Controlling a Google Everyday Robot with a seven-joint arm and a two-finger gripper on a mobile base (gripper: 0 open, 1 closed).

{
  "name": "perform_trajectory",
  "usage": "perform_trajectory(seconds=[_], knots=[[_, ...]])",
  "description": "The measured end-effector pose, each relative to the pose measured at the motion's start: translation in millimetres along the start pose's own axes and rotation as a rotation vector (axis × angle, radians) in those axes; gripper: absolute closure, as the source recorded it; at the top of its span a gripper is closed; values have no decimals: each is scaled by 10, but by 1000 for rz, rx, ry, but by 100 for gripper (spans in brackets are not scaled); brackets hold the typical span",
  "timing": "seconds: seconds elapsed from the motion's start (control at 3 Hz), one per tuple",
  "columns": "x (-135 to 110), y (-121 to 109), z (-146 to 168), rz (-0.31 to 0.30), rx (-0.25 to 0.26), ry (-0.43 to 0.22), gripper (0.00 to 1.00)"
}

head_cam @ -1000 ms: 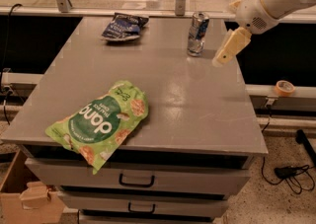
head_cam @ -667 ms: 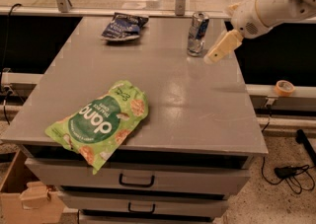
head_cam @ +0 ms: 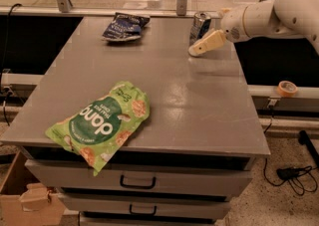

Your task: Move redbull can near green rice chip bag

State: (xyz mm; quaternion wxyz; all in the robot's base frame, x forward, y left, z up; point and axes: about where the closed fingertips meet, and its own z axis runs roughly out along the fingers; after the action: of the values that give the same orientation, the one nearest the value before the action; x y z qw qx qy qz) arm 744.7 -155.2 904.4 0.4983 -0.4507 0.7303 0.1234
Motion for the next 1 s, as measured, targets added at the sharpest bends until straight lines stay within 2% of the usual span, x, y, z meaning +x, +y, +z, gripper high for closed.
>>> perform_trajectory(seconds=[0.33, 0.67, 1.0], knots=[[-21, -112, 231, 76, 1, -81, 0], [-36, -91, 329, 135, -26, -114, 18], [-80, 28, 316, 165, -67, -135, 42]])
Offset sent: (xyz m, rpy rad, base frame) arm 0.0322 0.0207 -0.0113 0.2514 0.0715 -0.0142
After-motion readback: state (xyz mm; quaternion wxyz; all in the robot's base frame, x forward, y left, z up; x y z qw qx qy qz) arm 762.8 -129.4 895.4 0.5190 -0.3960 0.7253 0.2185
